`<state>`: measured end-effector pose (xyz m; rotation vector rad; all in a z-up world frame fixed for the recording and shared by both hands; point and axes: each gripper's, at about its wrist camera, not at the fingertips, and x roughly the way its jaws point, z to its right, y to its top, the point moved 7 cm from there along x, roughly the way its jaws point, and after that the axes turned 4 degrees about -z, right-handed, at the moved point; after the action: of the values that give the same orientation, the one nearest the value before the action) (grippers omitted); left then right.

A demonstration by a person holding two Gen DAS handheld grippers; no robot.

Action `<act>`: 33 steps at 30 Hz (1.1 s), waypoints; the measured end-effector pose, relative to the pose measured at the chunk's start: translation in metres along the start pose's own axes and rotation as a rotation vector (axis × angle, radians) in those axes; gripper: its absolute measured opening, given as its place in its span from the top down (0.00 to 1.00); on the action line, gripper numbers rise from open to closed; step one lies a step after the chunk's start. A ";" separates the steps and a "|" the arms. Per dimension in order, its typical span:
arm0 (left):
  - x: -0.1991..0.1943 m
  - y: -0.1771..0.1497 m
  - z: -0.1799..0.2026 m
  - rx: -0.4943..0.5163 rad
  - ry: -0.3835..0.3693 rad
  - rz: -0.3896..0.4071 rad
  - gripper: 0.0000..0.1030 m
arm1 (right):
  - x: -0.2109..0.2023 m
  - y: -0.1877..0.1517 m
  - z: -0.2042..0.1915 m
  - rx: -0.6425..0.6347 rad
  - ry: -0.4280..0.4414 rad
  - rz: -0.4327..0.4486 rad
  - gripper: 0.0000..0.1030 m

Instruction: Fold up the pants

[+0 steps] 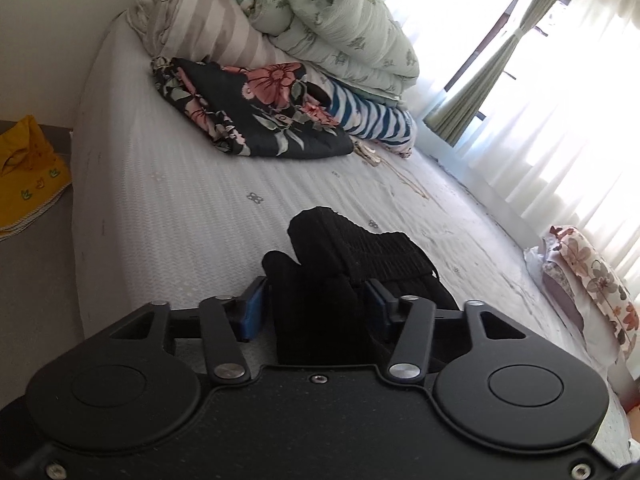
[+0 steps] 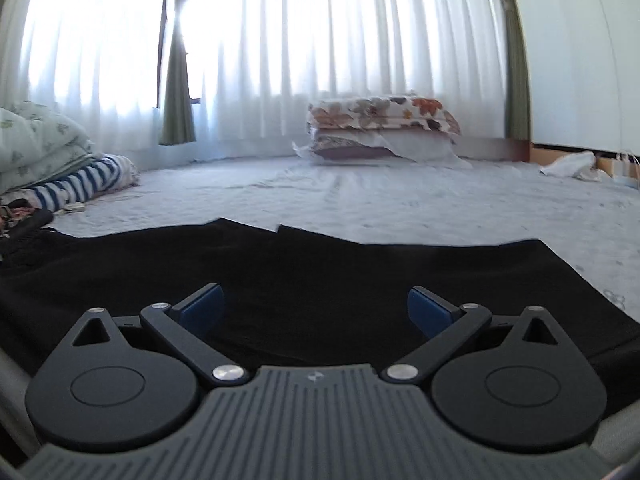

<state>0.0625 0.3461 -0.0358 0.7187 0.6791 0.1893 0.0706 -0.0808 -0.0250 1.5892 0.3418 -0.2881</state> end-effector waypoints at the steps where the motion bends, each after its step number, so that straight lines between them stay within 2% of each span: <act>1: 0.001 0.000 0.002 0.003 -0.017 0.001 0.34 | 0.005 -0.003 0.005 0.020 -0.021 -0.026 0.01; 2: 0.002 -0.001 0.004 0.003 -0.037 0.001 0.29 | 0.010 -0.006 0.008 0.033 -0.034 -0.054 0.03; 3: 0.005 0.000 0.006 0.002 -0.062 0.000 0.17 | 0.016 -0.010 0.008 0.031 -0.043 -0.090 0.03; 4: 0.007 0.000 0.008 0.004 -0.078 0.000 0.12 | 0.019 -0.014 0.005 0.004 -0.053 -0.109 0.04; 6: 0.011 -0.001 0.012 0.019 -0.056 0.004 0.15 | 0.017 -0.016 -0.004 -0.070 -0.058 -0.095 0.07; 8: 0.012 -0.001 0.014 0.050 -0.004 0.005 0.40 | 0.017 -0.018 -0.007 -0.067 -0.031 -0.107 0.08; 9: 0.013 0.000 0.013 0.056 0.031 0.004 0.61 | 0.017 -0.020 -0.008 -0.062 -0.020 -0.111 0.08; 10: 0.012 0.001 0.012 0.058 0.043 0.005 0.70 | 0.017 -0.020 -0.010 -0.063 -0.016 -0.111 0.08; 13: 0.003 0.005 0.021 0.108 0.015 0.030 0.81 | 0.016 -0.021 -0.010 -0.059 -0.014 -0.108 0.08; 16: -0.013 0.009 0.042 0.197 -0.012 0.075 0.84 | 0.015 -0.023 -0.012 -0.069 -0.015 -0.100 0.08; 20: -0.042 0.008 0.083 0.278 -0.104 0.110 0.85 | 0.015 -0.021 -0.011 -0.062 0.012 -0.096 0.07; 25: -0.089 -0.020 0.155 0.425 -0.287 0.110 0.85 | -0.002 -0.010 0.009 0.015 0.110 -0.095 0.01; 29: -0.134 -0.072 0.217 0.573 -0.459 0.073 0.85 | -0.023 0.004 0.045 0.093 0.111 -0.055 0.01; 33: -0.168 -0.149 0.265 0.738 -0.600 -0.011 0.84 | -0.039 0.013 0.096 0.197 0.097 -0.048 0.01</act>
<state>0.0910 0.0264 0.0967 1.4016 0.1540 -0.3039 0.0420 -0.1792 -0.0021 1.7945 0.4377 -0.2895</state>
